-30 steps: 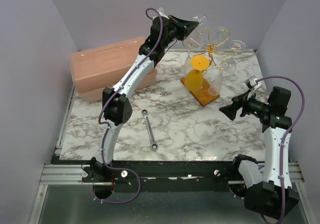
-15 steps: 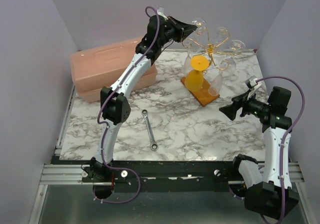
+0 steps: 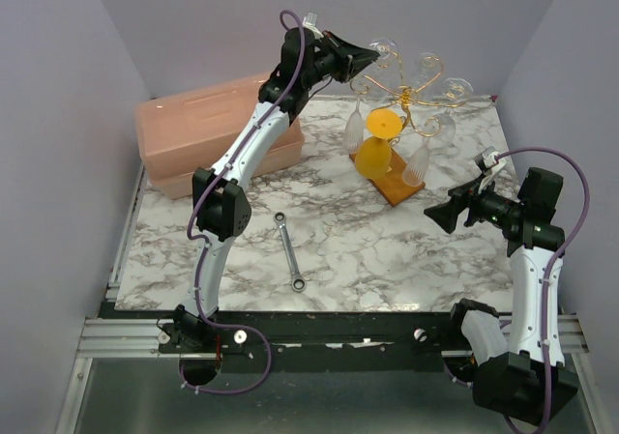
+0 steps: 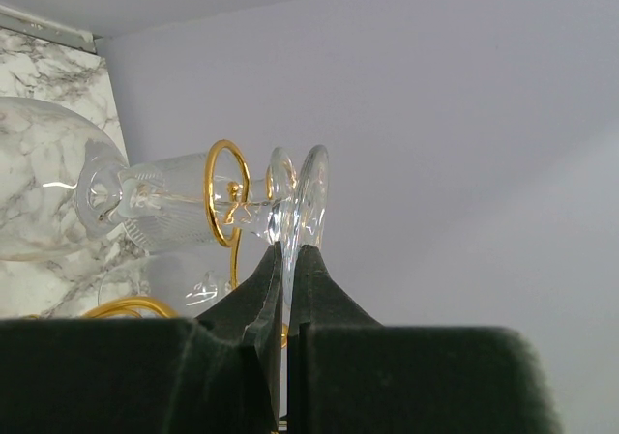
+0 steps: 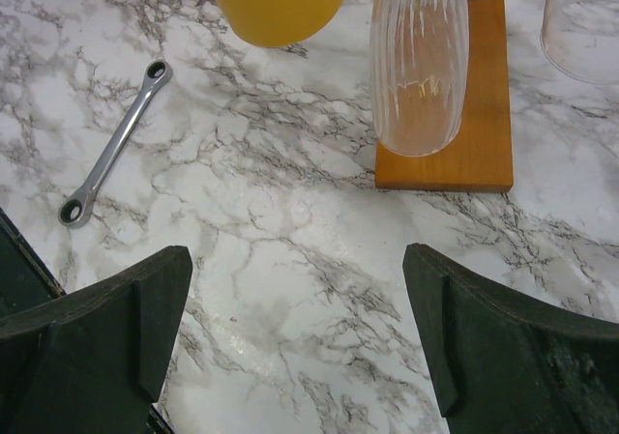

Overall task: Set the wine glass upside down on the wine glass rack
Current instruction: Turn the wine glass upside down at the wine rack.

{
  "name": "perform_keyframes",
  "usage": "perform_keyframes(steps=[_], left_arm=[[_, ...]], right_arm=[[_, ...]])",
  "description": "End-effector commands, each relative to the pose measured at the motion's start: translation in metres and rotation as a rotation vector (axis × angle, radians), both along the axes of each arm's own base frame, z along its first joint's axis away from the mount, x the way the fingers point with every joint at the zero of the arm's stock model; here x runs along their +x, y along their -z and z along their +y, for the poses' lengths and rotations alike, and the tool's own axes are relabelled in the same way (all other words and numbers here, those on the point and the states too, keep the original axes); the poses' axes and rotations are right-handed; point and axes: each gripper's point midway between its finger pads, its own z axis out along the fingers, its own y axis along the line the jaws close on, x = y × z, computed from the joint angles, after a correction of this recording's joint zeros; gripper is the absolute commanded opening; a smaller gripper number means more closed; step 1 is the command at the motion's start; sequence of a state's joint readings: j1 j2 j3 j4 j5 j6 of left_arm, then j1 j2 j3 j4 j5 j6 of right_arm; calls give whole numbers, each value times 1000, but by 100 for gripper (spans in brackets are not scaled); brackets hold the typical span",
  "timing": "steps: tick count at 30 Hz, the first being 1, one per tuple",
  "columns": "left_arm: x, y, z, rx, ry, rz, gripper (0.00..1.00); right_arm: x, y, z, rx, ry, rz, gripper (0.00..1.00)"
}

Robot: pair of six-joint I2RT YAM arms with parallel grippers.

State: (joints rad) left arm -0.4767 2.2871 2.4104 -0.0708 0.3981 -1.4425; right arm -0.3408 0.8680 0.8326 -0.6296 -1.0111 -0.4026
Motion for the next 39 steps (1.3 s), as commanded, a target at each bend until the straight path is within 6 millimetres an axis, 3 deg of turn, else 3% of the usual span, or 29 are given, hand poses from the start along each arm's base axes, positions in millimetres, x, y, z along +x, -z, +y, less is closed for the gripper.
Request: perform_keyframes(steps=[1,17,39], left_arm=[[0,-41,16,-40,-32,-89,0],[13,-21,10,-35,-68,-35,0],[17,-17,6,-47,-98,-10,9]], right_arm=[[-3,-3,2,2,-18,-17,100],[-3,-4,2,0,-19,-22,100],[-5,-5,3,-3,-19,-30,100]])
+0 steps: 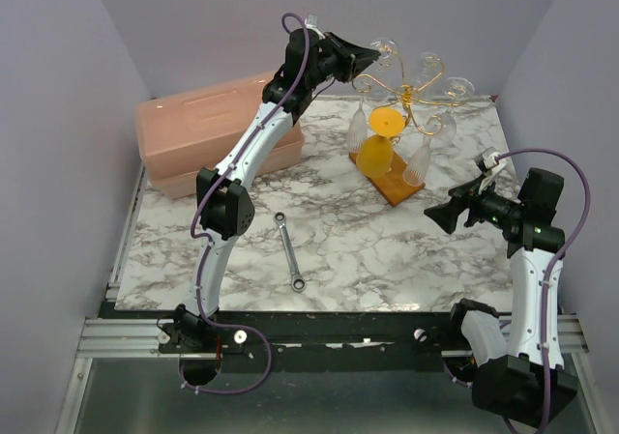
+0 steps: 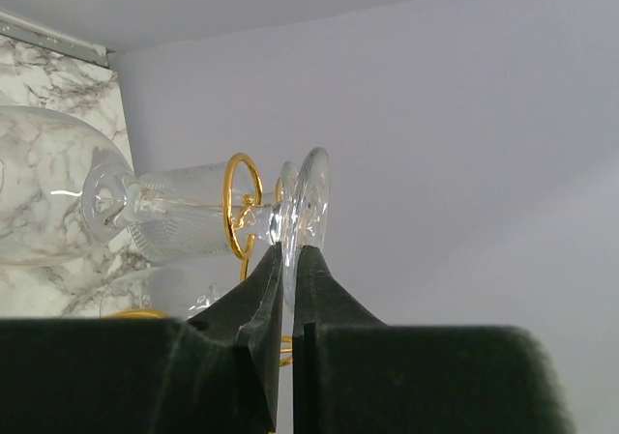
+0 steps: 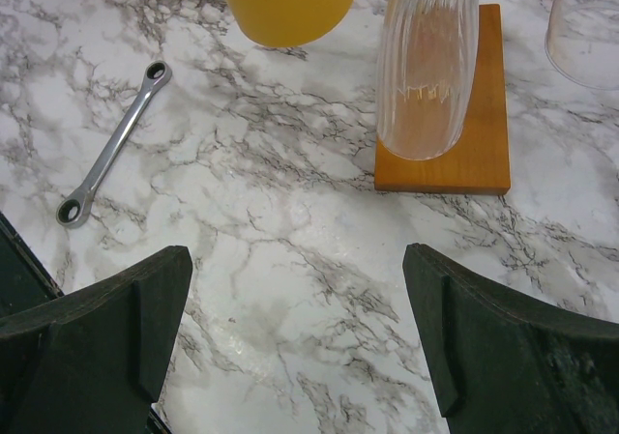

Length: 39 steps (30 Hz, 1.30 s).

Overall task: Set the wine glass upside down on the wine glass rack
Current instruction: Turn the wine glass upside down at the wine rack.

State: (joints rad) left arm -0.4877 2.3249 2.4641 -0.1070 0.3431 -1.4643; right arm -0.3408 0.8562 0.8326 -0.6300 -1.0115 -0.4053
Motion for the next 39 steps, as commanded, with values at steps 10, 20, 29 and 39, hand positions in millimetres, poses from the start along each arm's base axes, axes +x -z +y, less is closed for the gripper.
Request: perform_keyframes(steps=[10,20,29,39], left_arm=[[5,-23,6,-42,-51,-44,11],[4,-22,4,-41,-47,-39,13],[4,-22,4,-43,-47,-38,17],[1,-27,6,-42,-49,-46,30]], right_arm=[[-3,-3,3,3,-18,-17,100],[-4,-3,3,2,-18,-17,100],[-4,-3,2,1,-17,-17,100],[-4,-3,3,2,-19,-19,100]])
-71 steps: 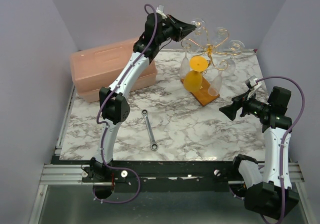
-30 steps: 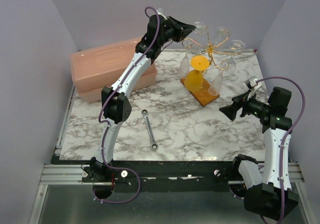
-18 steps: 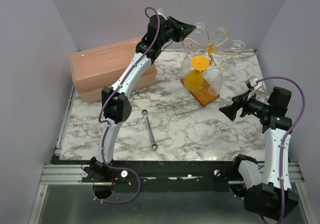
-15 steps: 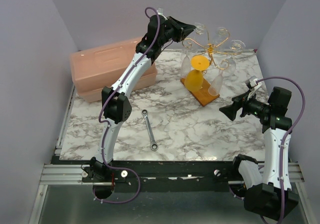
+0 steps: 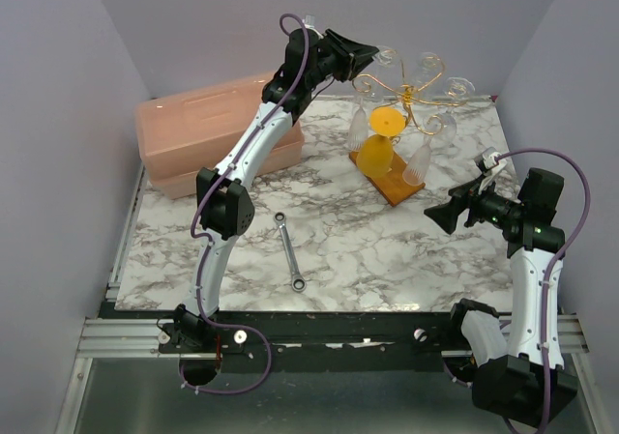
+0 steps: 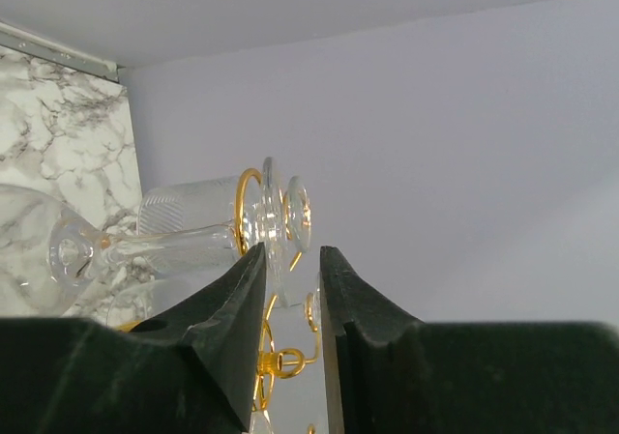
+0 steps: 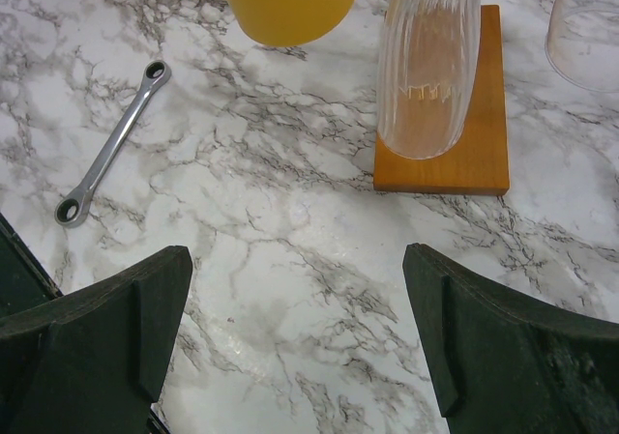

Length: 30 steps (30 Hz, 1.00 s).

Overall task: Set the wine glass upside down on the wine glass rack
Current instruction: Turn the wine glass upside down at the wine rack, then reset both arms

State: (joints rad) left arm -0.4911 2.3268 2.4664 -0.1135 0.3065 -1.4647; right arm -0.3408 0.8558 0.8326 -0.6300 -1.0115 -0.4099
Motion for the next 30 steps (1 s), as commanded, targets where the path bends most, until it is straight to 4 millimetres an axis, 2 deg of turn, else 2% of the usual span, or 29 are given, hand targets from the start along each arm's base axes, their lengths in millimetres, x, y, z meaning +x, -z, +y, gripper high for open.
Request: perform_keyframes(steps=[1,6,12,19,21,24,30], left_arm=[[-3,-29,5,-41,-16,-55,31],[-5,-34,9,-42,-23,-64,35],[-6,-38,17,-24,-42,-70,45],[-6,-37,25,-5,-54,-60,59],[-6,-37,27,3,-59,-59,65],[-6,-40,34,21,-74,-70,72],[-7,-48,58,74,-108,-114,73]], right_arm=[[-4,-3,2,3,-16,-15,100],[-4,-3,2,4,-16,-15,100],[-4,-3,2,1,-16,-18,100],[-4,-4,2,-1,-16,-21,100],[-4,-3,2,-2,-15,-21,100],[-4,-4,2,-6,-14,-27,100],[-5,-4,2,-11,-12,-33,100]])
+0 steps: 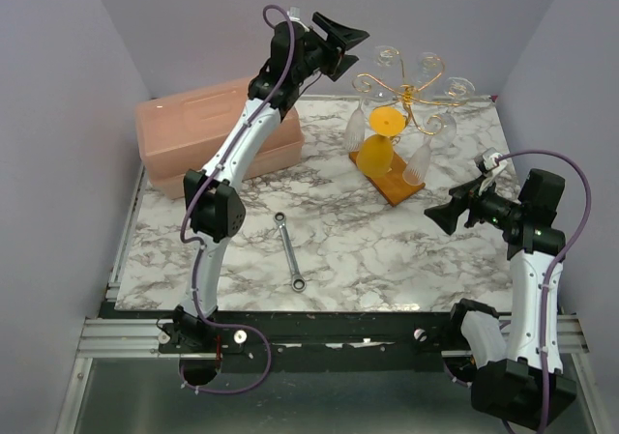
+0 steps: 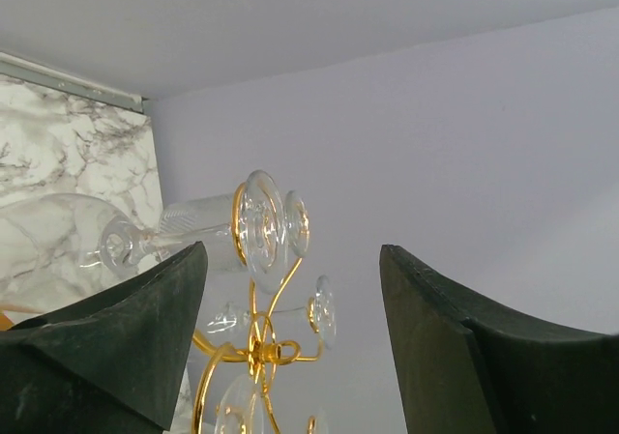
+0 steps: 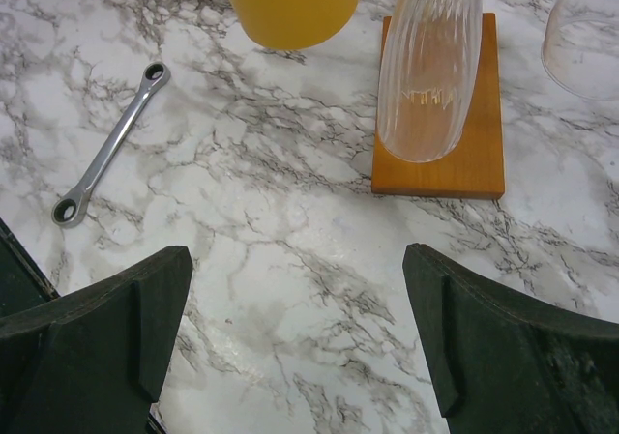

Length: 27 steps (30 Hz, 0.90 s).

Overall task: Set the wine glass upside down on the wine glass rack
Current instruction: Reset both arms

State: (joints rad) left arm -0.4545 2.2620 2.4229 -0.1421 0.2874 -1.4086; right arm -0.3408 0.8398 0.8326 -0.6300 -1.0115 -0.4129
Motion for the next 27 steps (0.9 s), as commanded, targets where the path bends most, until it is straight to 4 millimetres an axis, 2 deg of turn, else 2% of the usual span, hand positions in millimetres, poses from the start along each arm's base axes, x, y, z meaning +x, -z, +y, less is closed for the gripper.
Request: perform_keyframes(steps=[1,6,7,8,9,11,12,13,15,19,20,21,22,27], left_arm=[[-11,-34,35,52,-55,-91,74],[-26,-34,70,169,-67,-171,77],[-33,-40,80,189,-76,-203,78],[-36,-30,88,223,-83,-207,80],[-44,-35,98,241,-92,-239,82],[-58,-24,115,291,-91,-262,84],[-68,-28,126,302,-97,-292,84],[-75,-18,132,324,-92,-294,86],[-95,-19,146,371,-89,-358,87],[-128,-5,177,487,-99,-418,92],[-136,4,185,507,-103,-413,95],[-146,5,197,515,-117,-425,96],[-153,14,205,518,-122,-419,98],[-193,38,251,483,-147,-402,99]], right_arm=[[-3,0,1,-5,-9,-14,100],[-2,-1,-1,-15,3,-22,100],[-2,-1,-1,-17,6,-23,100],[-2,-1,-2,-21,10,-25,100],[-1,-1,-3,-26,16,-28,100],[-1,-2,-6,-40,33,-38,100],[0,-2,-8,-45,48,-40,100],[1,-2,-10,-47,63,-41,100],[3,-2,-16,-44,97,-29,100],[2,-2,-24,-47,161,-9,100],[1,0,-26,-52,176,5,100],[0,0,-29,-60,196,17,100],[0,0,-34,-74,220,30,100],[8,1,-62,-120,368,100,100]])
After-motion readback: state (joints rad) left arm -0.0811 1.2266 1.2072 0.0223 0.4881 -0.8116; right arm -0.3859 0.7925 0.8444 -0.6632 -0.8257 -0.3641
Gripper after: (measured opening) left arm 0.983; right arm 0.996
